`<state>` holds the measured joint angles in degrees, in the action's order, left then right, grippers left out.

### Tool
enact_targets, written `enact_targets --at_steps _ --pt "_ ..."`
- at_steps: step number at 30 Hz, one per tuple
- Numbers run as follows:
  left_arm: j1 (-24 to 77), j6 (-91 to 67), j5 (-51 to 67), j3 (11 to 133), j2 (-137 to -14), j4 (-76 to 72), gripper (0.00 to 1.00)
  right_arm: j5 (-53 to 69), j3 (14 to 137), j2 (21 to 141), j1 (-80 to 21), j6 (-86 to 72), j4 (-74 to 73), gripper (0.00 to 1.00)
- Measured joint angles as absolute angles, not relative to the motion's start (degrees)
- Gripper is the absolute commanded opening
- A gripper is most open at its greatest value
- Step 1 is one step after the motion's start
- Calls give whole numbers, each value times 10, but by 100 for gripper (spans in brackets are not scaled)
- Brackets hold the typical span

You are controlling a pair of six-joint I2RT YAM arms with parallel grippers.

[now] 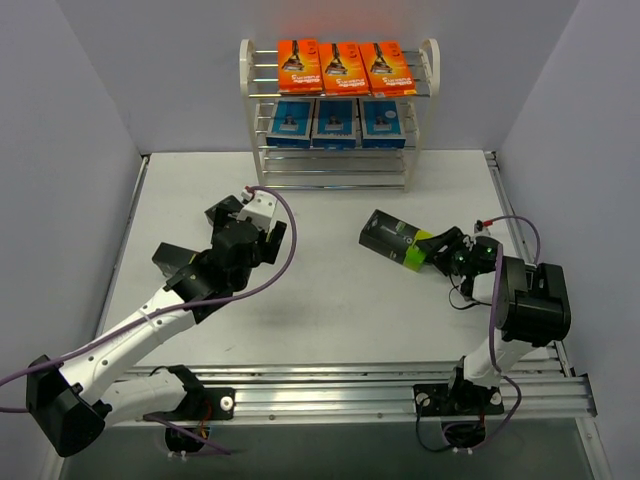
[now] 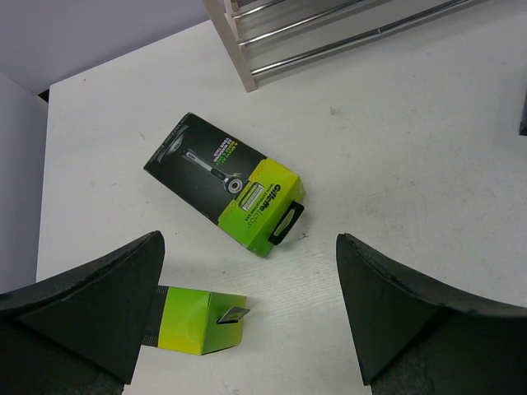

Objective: Place and organize the shaving razors onto the shelf
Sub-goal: Grab a shaving razor with the right arm

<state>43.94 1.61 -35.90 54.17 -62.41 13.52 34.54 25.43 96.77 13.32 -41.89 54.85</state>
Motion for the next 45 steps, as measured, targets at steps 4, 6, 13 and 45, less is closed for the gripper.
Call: enact_targets --at_steps 4,6,13,45 --pt "441 16 -359 542 -624 135 94 354 258 973 102 -420 551 19" --pt "442 16 -359 542 -625 135 94 364 261 977 81 -420 553 14" --pt "445 16 -359 543 -633 136 94 403 269 983 7 -423 544 0" --pt "444 -56 -293 557 -700 157 94 483 250 942 -16 -596 645 0"
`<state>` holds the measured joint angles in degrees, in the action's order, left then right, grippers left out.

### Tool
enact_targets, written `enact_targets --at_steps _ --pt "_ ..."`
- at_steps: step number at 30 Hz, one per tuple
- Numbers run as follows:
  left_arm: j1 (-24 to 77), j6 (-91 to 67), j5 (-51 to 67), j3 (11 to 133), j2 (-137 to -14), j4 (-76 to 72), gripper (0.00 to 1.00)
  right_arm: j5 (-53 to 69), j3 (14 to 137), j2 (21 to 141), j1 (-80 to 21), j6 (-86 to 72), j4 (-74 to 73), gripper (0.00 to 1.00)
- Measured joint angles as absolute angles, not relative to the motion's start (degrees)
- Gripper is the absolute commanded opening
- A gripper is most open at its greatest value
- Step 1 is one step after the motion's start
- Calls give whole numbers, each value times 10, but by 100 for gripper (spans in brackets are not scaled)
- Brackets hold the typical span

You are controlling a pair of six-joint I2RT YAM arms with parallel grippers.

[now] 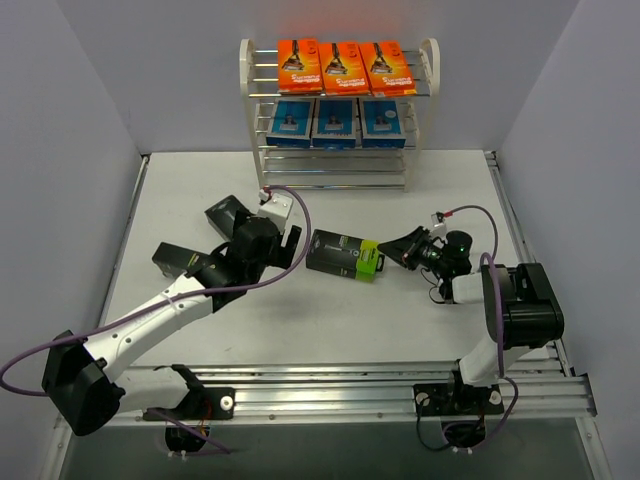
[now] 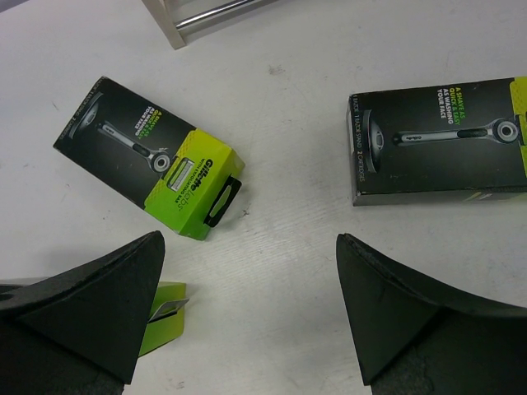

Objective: Place and organize the shaving razors onto the shelf
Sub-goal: Grab a shaving razor with the right arm

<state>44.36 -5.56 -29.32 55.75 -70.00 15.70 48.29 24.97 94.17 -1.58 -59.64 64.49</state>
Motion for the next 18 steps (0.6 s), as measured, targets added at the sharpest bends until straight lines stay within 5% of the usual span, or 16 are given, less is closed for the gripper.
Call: enact_targets --at_steps 7,10,12,18 --pt "439 -65 -283 559 -708 159 94 498 228 948 -16 -659 720 1" --pt "439 -69 -280 562 -713 161 94 500 222 951 -16 -661 724 32" --pt "439 -69 -278 562 -713 162 94 498 222 949 -16 -640 709 44" --pt "438 -71 -273 563 -713 164 94 459 236 874 -16 -527 532 54"
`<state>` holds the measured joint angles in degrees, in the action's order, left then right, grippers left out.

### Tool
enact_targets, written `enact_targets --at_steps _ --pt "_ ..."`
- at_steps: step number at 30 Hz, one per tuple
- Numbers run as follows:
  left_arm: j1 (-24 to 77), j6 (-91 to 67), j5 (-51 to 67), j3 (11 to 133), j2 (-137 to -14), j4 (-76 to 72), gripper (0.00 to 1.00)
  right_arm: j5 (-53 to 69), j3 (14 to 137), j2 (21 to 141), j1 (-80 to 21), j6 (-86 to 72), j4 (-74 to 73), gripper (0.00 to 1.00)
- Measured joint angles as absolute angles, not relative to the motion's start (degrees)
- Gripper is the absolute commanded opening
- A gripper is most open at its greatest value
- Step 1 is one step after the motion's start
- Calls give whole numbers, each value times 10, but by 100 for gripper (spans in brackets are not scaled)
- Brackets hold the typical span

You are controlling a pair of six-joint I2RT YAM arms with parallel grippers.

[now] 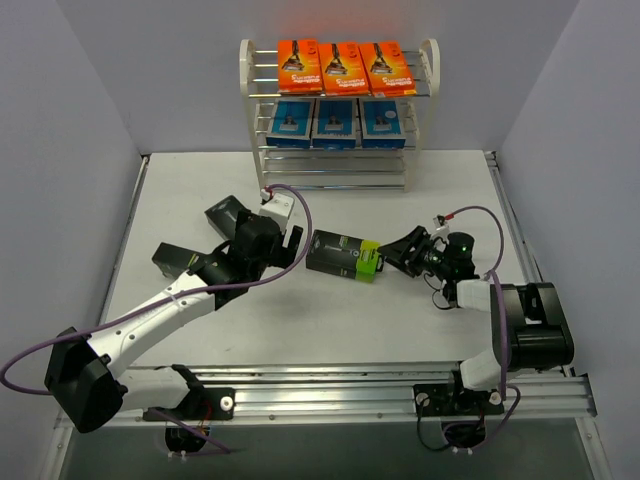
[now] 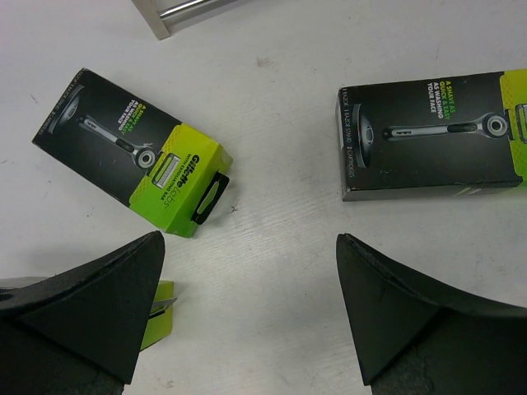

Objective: Place and organize the shaving razors onto the shelf
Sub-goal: Grab a shaving razor with the right arm

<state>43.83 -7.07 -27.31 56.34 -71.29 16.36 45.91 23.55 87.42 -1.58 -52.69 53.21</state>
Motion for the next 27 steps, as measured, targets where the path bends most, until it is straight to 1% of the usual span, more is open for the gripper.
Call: enact_targets --at_steps 4,11,19,27 --pt "438 -71 -271 564 -713 165 94 439 251 837 -11 -474 463 60" --pt "438 -71 -272 564 -713 166 94 419 255 852 -11 -432 410 64" --pt "438 -71 -272 564 -713 166 94 418 255 911 -11 -431 427 70" --pt "438 -71 -272 564 -713 166 94 429 256 946 -16 -448 494 72"
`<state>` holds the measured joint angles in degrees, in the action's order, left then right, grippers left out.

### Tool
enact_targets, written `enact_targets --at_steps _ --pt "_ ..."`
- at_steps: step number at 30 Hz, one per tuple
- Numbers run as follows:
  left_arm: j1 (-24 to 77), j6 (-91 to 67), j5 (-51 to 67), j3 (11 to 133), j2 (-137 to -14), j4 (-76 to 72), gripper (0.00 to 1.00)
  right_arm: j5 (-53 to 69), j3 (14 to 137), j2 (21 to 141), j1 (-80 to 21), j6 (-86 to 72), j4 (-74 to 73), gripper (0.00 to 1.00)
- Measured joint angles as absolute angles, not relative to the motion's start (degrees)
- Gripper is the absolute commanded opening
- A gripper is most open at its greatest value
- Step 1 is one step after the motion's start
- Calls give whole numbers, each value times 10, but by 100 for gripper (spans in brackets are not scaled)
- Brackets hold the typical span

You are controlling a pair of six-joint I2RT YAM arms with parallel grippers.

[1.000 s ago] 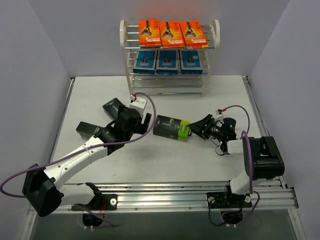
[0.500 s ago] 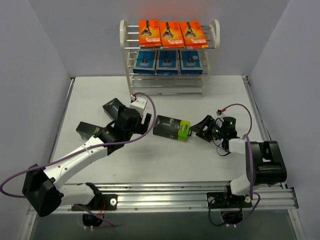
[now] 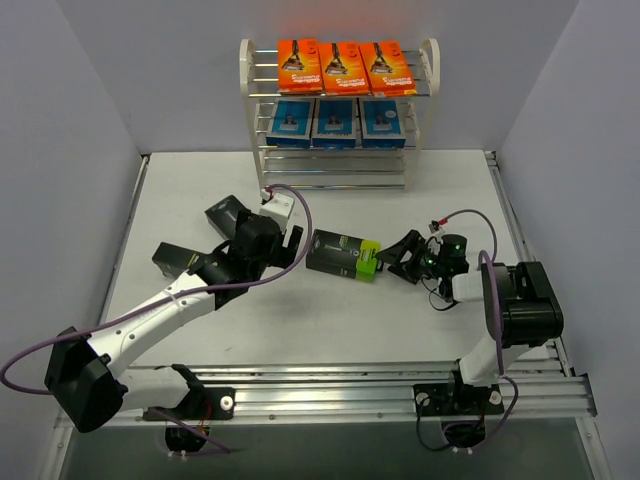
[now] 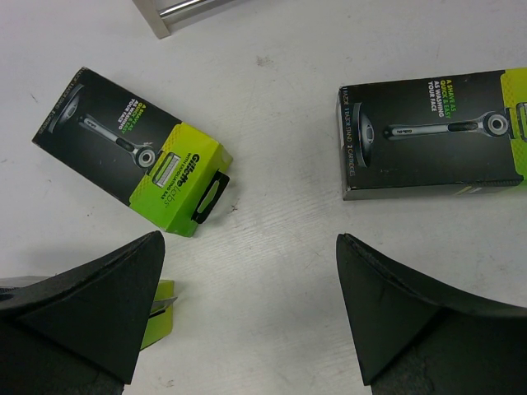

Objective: Place and organize the shaving razors onto the shelf
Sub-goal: Grab a shaving razor with the right arm

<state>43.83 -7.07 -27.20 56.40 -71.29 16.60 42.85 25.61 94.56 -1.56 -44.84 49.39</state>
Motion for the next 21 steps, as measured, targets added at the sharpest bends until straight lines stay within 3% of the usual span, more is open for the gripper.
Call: enact_targets --at_steps 8,13,14,17,21 --pt "438 -70 -272 564 -713 166 94 428 266 982 -43 -469 545 65" --pt "438 -70 -272 565 -713 166 94 425 269 1002 -63 -484 561 37" --pt "438 -70 -272 565 -713 166 94 425 269 1004 -65 -486 565 24" --pt "438 -70 -272 567 -713 168 94 429 273 1004 -65 -495 581 1" --pt "438 -70 -272 568 -713 168 94 429 275 1004 -68 -506 581 0"
